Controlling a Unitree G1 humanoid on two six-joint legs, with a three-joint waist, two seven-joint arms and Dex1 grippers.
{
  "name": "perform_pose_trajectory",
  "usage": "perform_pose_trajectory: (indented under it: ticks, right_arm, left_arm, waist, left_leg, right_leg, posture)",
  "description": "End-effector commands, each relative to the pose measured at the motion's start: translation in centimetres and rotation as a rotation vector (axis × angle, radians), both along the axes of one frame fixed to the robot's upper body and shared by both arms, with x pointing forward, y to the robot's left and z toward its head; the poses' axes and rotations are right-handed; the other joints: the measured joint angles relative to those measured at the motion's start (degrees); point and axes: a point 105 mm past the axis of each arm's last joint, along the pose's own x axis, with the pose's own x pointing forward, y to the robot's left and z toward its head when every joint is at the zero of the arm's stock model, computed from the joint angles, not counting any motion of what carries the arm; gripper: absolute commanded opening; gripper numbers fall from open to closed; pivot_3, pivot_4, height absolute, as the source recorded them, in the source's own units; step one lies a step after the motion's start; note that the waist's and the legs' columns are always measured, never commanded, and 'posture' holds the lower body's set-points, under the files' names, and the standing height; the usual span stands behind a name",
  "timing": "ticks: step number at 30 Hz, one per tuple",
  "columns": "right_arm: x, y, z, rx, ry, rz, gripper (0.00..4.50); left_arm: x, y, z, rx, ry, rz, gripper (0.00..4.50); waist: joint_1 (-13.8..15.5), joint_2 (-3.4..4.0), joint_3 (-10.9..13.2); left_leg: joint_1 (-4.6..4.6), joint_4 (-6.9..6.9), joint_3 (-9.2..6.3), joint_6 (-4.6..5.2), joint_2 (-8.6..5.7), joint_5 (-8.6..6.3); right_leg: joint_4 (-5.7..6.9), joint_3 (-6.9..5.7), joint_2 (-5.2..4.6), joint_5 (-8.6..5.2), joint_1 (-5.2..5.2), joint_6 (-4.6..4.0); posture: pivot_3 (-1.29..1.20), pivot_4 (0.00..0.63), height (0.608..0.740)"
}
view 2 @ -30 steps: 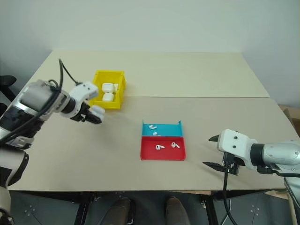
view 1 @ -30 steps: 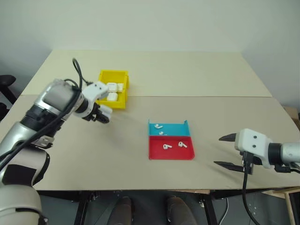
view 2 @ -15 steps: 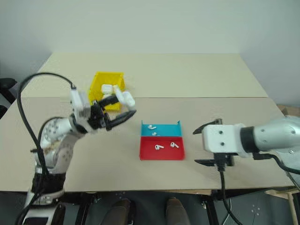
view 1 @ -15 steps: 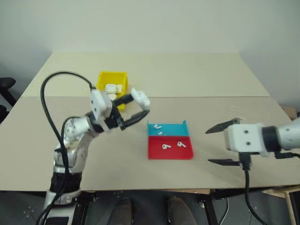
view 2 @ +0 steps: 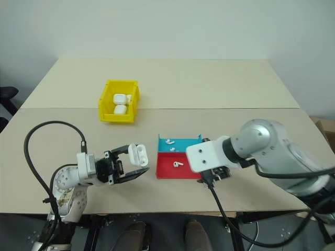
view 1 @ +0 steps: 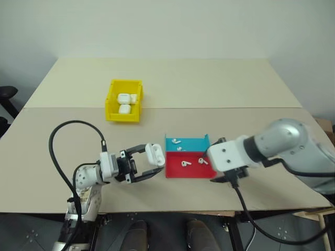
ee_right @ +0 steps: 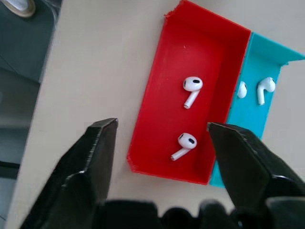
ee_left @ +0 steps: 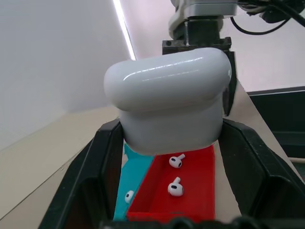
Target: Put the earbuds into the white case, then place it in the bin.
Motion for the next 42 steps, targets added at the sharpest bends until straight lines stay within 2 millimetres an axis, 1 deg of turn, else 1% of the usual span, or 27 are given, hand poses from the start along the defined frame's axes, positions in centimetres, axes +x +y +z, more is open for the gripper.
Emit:
perform_pose_trajectory:
  ticks: [1,3,5,8,13,16,19,21,26,32,36,42]
  right_arm:
    - [1.0,0.8,0.1,-0.024,-0.030,-0.007,2.90]
    - [1.5,1.2,-0.4,-0.040,-0.032,-0.011,2.90]
    - [1.9,1.5,-0.9,-0.061,-0.034,-0.010,2.90]
    - [2.3,2.1,-1.3,-0.076,-0.029,-0.006,2.90]
    - [3.4,3.2,-1.9,-0.096,-0.030,-0.043,2.90]
    - [3.7,3.3,-2.6,-0.130,-0.016,-0.070,2.90]
    - [3.7,3.6,-3.0,-0.150,-0.012,-0.076,2.30]
    - [3.8,4.1,-3.1,-0.147,-0.031,-0.086,1.63]
    - [3.8,4.9,-3.3,-0.141,-0.041,-0.089,1.63]
    - [4.0,4.9,-3.8,-0.163,-0.062,-0.097,1.63]
    - [3.9,5.3,-4.0,-0.156,-0.062,-0.096,1.63]
    - [4.2,5.2,-4.5,-0.167,-0.074,-0.105,1.63]
  left_arm:
    - [-0.9,0.6,-0.2,0.072,-0.088,-0.003,2.74]
    - [-1.0,1.1,-0.8,0.130,-0.124,0.008,2.74]
    - [-1.3,1.2,-1.0,0.140,-0.157,0.000,2.74]
    - [-1.7,1.1,-0.6,0.109,-0.145,0.012,2.74]
    - [-2.4,1.5,-1.5,0.183,-0.153,-0.008,2.74]
    - [-2.6,1.5,-1.6,0.182,-0.152,-0.008,2.74]
    - [-2.7,1.2,-1.2,0.160,-0.145,0.000,2.74]
    - [-2.6,1.1,-1.1,0.151,-0.137,0.012,2.74]
    - [-2.5,0.9,-1.3,0.159,-0.128,0.010,2.74]
    - [-2.4,1.0,-1.4,0.179,-0.121,0.026,2.74]
    - [-3.0,1.3,-2.0,0.212,-0.095,0.006,2.74]
    - [-3.5,1.2,-2.2,0.221,-0.082,0.001,2.74]
  waist:
    - [0.04,0.01,0.00]
    - [0.15,0.02,-0.01]
    - [0.23,0.04,-0.02]
    - [0.29,0.04,-0.02]
    - [-0.01,0.06,-0.03]
    - [0.02,0.07,-0.04]
    - [0.05,0.07,-0.03]
    - [0.10,0.07,-0.04]
    - [0.08,0.07,-0.04]
    - [0.06,0.07,-0.04]
    - [-0.11,0.07,-0.04]
    - [-0.05,0.07,-0.04]
  left_leg:
    - [0.00,-0.01,0.00,0.00,0.01,0.00]
    - [0.00,0.00,-0.01,0.00,0.01,0.00]
    - [0.02,0.01,0.01,0.00,-0.01,0.00]
    - [-0.02,0.01,0.00,0.01,-0.01,-0.01]
    - [0.02,0.00,-0.01,0.02,0.04,-0.01]
    - [0.06,-0.02,0.01,0.02,0.06,-0.01]
    - [0.03,-0.02,0.01,0.02,0.05,-0.02]
    - [0.00,-0.02,0.00,0.02,0.04,-0.02]
    - [0.03,-0.02,0.00,0.02,0.05,-0.02]
    - [0.03,-0.03,0.00,0.02,0.05,-0.02]
    - [0.03,-0.05,0.01,0.02,0.06,-0.02]
    - [0.03,-0.06,0.02,0.01,0.06,-0.02]
  right_leg:
    - [0.02,0.00,0.00,0.00,-0.02,-0.01]
    - [0.02,-0.02,0.00,0.00,-0.02,-0.03]
    - [0.01,-0.02,-0.02,0.00,0.01,-0.03]
    - [-0.01,-0.04,-0.04,0.00,-0.01,-0.02]
    - [0.07,-0.06,0.00,0.02,-0.04,-0.08]
    - [0.07,-0.07,0.01,0.02,-0.02,-0.11]
    - [0.06,-0.08,0.00,0.02,-0.03,-0.10]
    - [0.06,-0.08,-0.01,0.02,-0.05,-0.10]
    - [0.07,-0.10,0.00,0.02,-0.04,-0.11]
    - [0.07,-0.10,0.00,0.02,-0.05,-0.11]
    - [0.07,-0.10,0.01,0.01,-0.07,-0.12]
    - [0.07,-0.11,-0.01,0.01,-0.07,-0.12]
  posture:
    - [0.00,0.150,0.740]
    - [0.00,0.150,0.740]
    - [0.00,0.150,0.740]
    - [0.00,0.150,0.740]
    - [0.00,0.150,0.740]
    - [0.00,0.150,0.740]
    - [0.00,0.150,0.740]
    - [0.00,0.150,0.740]
    - [0.00,0.150,0.740]
    - [0.00,0.150,0.740]
    - [0.00,0.150,0.740]
    - [0.00,0.150,0.740]
